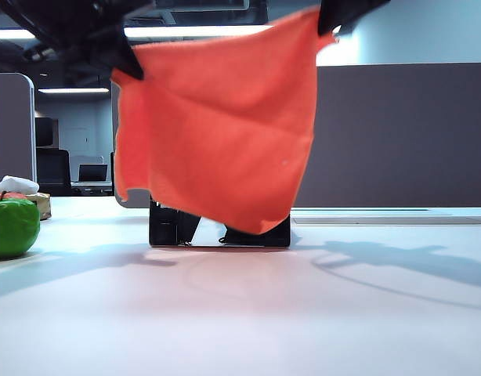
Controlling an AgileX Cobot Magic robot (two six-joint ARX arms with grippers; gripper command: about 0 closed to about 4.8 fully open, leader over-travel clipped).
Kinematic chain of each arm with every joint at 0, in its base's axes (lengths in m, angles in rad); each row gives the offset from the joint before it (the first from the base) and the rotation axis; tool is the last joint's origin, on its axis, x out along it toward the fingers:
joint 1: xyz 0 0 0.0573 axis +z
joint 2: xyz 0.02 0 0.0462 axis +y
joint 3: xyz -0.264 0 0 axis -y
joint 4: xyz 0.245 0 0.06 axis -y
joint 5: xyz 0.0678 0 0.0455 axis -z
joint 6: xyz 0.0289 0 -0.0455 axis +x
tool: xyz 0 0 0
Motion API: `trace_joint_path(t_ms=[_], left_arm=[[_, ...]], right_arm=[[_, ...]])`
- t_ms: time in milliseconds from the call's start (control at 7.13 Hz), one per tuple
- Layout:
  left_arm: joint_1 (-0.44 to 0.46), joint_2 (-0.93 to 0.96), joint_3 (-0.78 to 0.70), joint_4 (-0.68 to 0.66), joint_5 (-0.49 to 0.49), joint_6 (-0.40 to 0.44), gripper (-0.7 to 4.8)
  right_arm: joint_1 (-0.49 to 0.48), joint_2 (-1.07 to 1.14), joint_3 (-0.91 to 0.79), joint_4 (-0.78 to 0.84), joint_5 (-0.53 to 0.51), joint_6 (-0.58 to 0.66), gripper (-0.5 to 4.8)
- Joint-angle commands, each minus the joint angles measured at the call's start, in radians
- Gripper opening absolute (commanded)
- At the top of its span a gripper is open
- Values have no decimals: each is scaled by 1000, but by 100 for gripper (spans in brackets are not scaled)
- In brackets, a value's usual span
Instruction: Pick up the cloth from the table and use it to cover the mirror.
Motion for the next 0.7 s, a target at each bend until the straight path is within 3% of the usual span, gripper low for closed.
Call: trace_joint_path(t_ms=[140,280,420,561,701], left_arm=[[-2,-179,4,-296,177,-4,-6],[-1,-262,4,-400,498,8,233],[-1,-262,4,-398,536,13,325],[0,-262,4,-395,543,26,479],[0,-262,4,-387,650,26,479]], right_arm=[[1,-247,5,-323,-399,14,-6],[1,-361,5,-570,-556,-67,-6],[1,-382,5,-615,-554,-90,-6],[1,-415,5,-628,-518,-96,-6],[1,-431,4,-686,-117,-82,-6]])
